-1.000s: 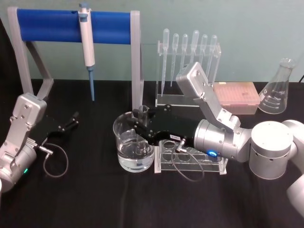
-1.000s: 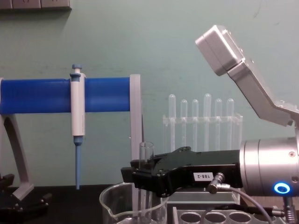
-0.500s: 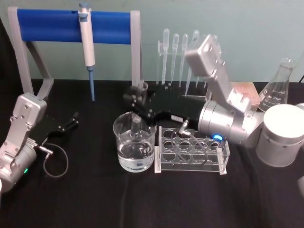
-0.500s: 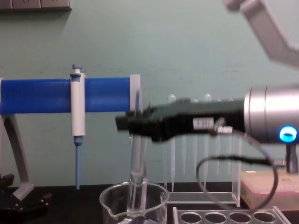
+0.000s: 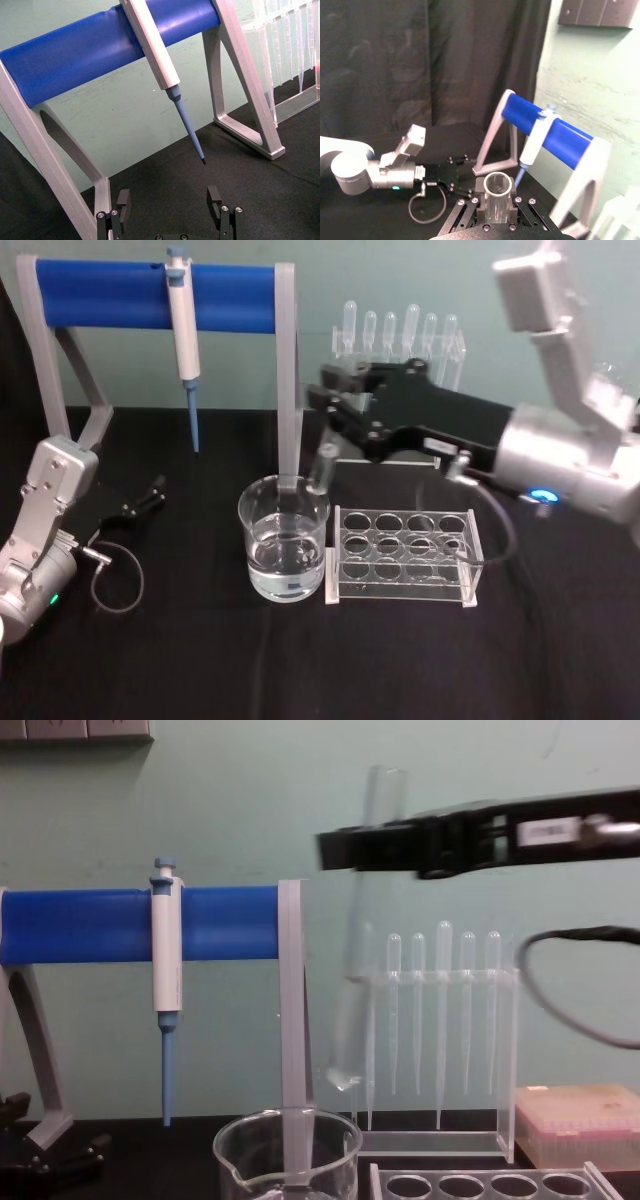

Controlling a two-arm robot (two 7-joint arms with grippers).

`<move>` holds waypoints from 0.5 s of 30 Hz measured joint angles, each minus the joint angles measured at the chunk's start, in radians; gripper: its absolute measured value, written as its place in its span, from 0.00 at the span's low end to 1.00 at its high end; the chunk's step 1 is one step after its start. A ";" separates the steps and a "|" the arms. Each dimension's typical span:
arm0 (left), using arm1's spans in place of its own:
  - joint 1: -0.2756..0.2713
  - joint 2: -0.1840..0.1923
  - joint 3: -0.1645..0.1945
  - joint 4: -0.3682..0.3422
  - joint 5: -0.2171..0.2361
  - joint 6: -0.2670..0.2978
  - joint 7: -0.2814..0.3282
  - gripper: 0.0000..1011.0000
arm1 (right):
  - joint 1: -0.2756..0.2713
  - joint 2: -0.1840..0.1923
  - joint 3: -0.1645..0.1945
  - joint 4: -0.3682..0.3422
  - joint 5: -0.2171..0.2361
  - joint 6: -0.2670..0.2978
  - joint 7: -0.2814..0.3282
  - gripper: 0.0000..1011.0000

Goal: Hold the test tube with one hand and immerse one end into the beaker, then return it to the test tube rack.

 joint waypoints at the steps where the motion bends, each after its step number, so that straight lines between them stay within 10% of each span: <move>1: 0.000 0.000 0.000 0.000 0.000 0.000 0.000 0.99 | -0.009 0.013 0.009 -0.010 0.006 0.000 -0.003 0.22; 15: 0.000 0.000 0.000 0.000 0.000 0.000 0.000 0.99 | -0.182 0.163 0.097 -0.026 0.034 -0.099 -0.035 0.22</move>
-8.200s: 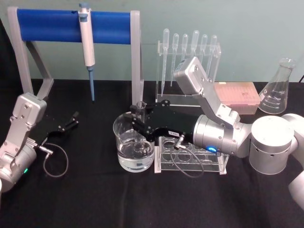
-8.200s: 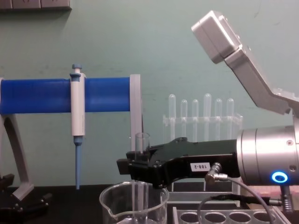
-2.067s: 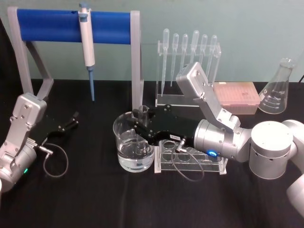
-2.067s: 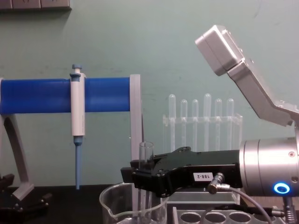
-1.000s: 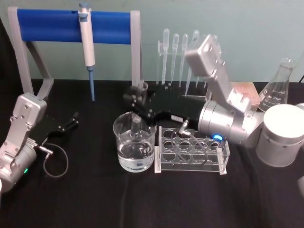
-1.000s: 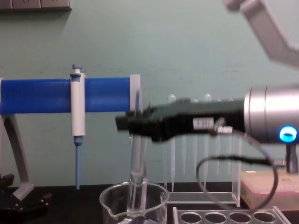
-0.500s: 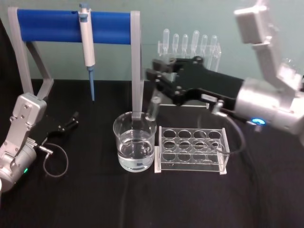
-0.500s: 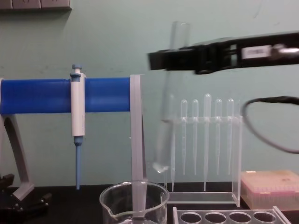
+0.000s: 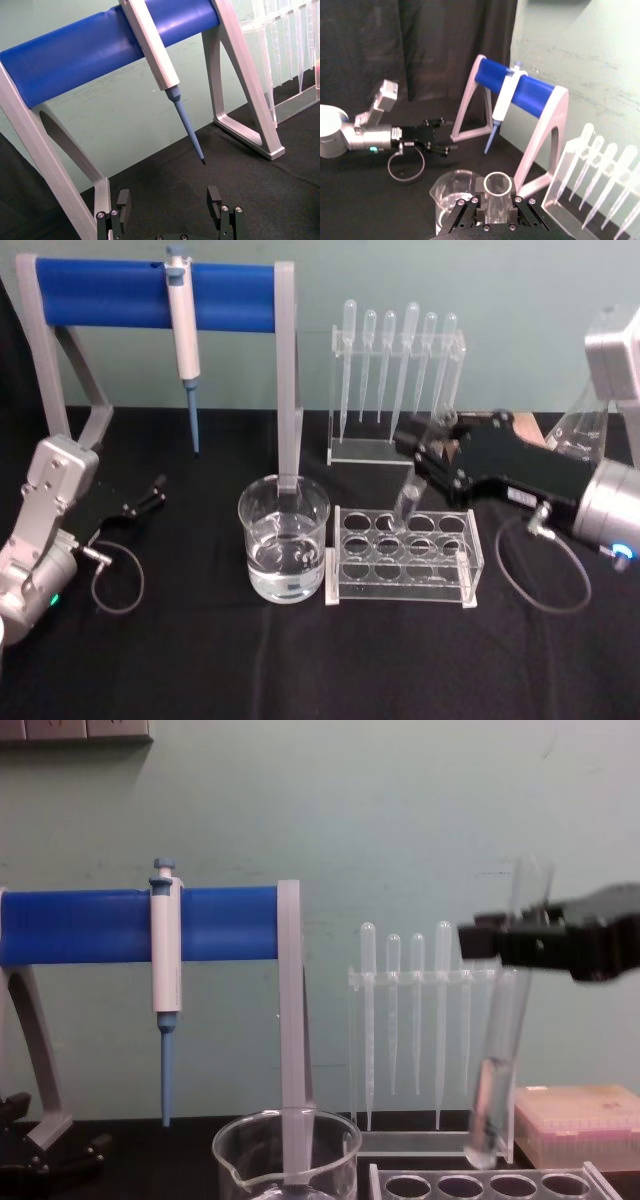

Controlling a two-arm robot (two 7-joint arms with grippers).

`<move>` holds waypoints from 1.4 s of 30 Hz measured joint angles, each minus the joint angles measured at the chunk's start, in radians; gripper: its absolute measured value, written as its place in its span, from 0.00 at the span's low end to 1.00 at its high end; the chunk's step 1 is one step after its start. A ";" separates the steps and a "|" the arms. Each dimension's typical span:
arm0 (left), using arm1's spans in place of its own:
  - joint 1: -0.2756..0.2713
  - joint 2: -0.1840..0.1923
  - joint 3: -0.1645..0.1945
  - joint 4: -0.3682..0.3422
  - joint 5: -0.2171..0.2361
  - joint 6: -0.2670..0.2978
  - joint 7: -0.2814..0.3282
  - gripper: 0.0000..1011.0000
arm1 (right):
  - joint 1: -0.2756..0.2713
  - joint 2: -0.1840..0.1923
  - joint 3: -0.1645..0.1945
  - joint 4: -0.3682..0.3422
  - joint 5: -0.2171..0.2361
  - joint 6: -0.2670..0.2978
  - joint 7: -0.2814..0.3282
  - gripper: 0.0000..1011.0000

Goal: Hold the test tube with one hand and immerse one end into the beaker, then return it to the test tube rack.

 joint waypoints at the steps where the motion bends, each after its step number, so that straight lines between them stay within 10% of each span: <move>1: 0.000 0.000 0.000 0.000 0.000 0.000 0.000 0.99 | -0.006 0.001 0.000 0.004 -0.001 -0.006 0.000 0.22; 42: 0.000 0.000 0.000 0.000 0.000 0.000 0.000 0.99 | 0.003 -0.085 -0.052 0.152 -0.082 -0.057 0.028 0.22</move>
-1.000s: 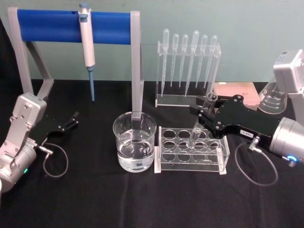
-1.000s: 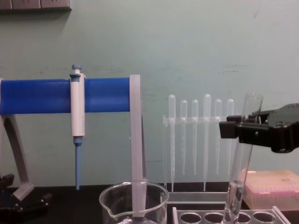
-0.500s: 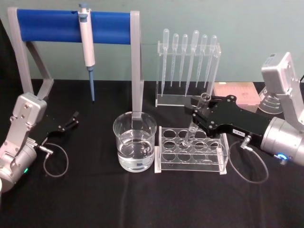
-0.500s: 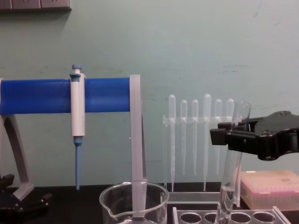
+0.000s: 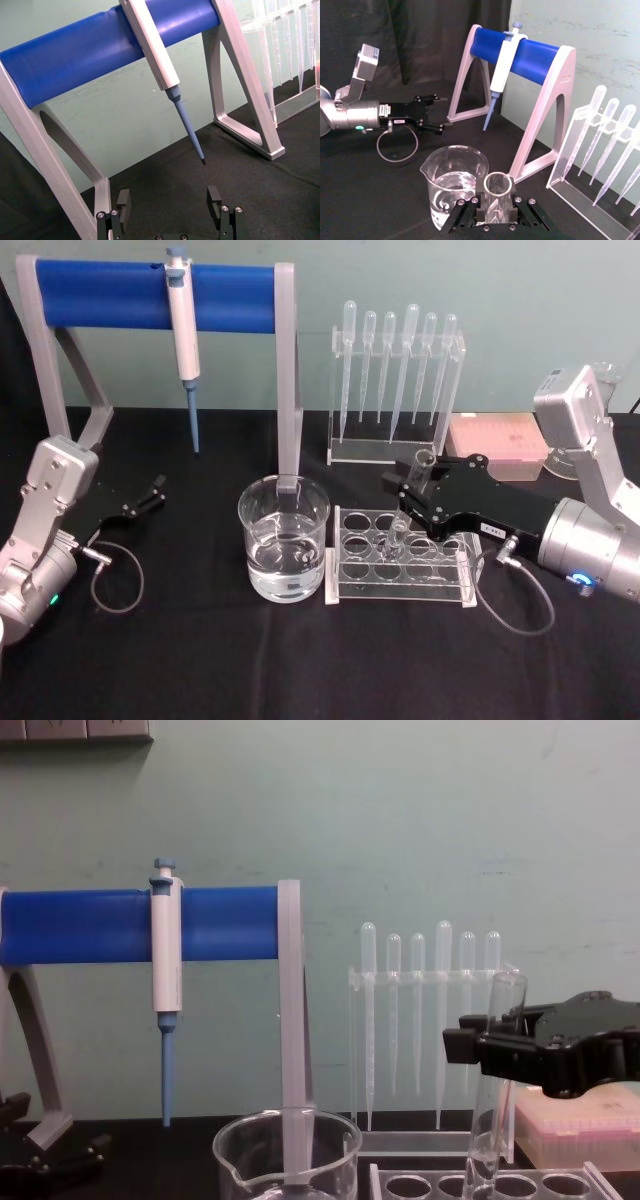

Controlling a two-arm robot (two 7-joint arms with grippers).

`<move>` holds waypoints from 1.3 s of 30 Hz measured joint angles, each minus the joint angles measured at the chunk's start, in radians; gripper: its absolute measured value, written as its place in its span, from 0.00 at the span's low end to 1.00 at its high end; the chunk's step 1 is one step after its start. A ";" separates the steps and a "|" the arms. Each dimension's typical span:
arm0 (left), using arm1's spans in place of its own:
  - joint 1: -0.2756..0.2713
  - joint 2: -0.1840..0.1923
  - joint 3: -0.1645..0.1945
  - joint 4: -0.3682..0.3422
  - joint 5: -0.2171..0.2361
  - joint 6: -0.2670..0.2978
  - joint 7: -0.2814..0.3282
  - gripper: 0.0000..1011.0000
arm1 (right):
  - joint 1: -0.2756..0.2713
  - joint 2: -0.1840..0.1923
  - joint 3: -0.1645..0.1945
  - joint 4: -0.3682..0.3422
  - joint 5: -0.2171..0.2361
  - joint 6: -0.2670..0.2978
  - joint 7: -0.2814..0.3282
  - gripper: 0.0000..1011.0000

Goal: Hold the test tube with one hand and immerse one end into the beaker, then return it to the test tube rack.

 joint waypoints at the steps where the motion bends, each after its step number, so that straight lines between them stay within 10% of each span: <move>1: 0.000 0.000 0.000 0.000 0.000 0.000 0.000 0.99 | 0.000 -0.002 -0.001 0.003 -0.002 0.000 0.001 0.22; 39: 0.000 0.000 0.000 0.000 0.000 0.000 0.000 0.99 | -0.018 -0.038 -0.007 0.068 -0.031 -0.015 0.000 0.22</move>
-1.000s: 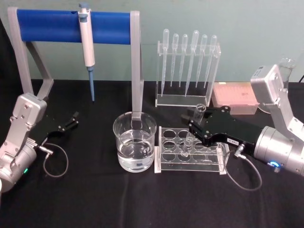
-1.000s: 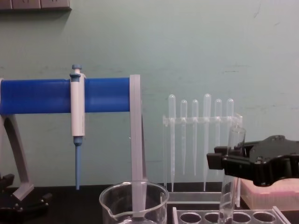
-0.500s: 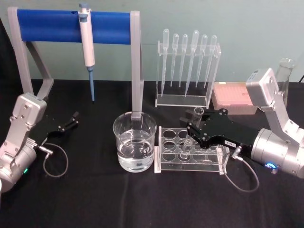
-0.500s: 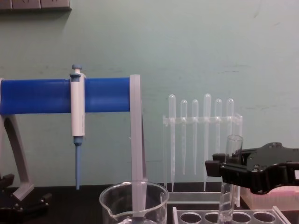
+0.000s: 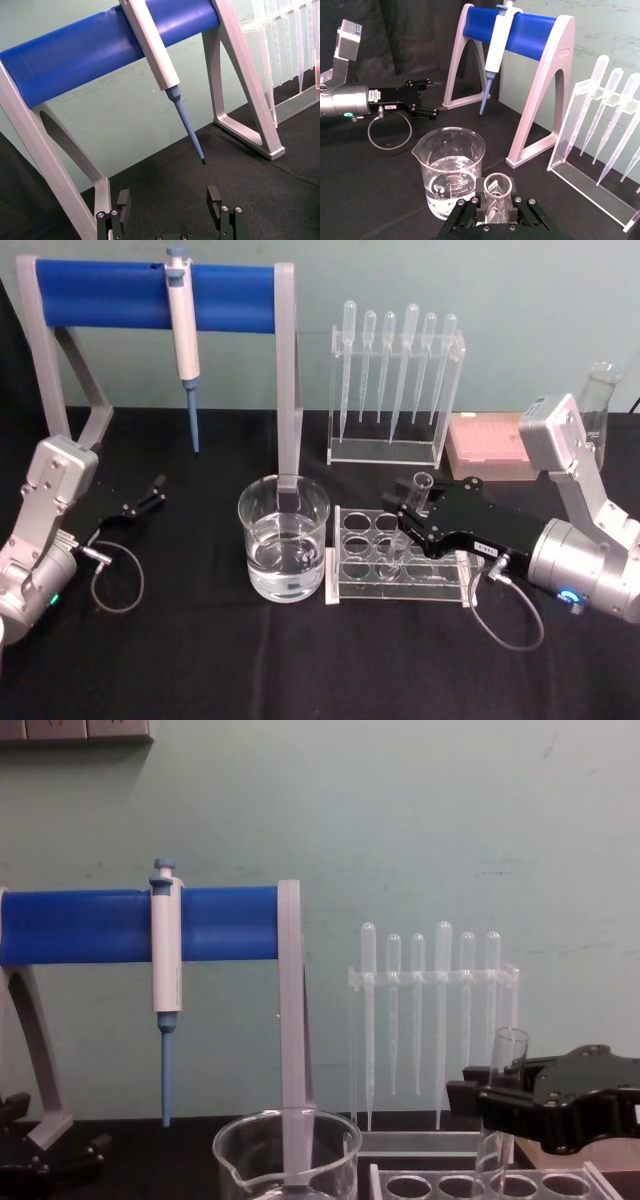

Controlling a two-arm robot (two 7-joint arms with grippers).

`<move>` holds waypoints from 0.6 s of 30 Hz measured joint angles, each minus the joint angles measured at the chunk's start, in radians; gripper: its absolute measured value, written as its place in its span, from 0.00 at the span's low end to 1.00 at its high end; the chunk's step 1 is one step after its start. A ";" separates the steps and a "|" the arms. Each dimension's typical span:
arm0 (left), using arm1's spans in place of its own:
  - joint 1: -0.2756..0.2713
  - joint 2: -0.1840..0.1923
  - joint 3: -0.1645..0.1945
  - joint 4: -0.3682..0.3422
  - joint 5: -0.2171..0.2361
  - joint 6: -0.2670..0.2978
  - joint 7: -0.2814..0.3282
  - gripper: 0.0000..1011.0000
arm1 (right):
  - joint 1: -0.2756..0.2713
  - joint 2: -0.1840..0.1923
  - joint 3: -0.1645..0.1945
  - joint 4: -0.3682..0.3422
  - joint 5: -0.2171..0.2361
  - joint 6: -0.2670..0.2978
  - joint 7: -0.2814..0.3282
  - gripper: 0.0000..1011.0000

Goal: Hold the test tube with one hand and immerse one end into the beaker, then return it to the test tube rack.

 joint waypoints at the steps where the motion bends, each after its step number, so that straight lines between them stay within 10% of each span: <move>1: 0.000 0.000 0.000 0.000 0.000 0.000 0.000 0.99 | 0.000 0.000 0.000 0.000 0.000 0.000 0.000 0.22; 10: 0.000 0.000 0.000 0.000 0.000 0.000 0.000 0.99 | 0.002 0.002 -0.002 -0.002 0.000 0.000 0.000 0.24; 18: 0.000 0.000 0.000 0.000 0.000 0.000 0.000 0.99 | 0.003 0.002 -0.002 -0.003 -0.001 0.000 0.000 0.48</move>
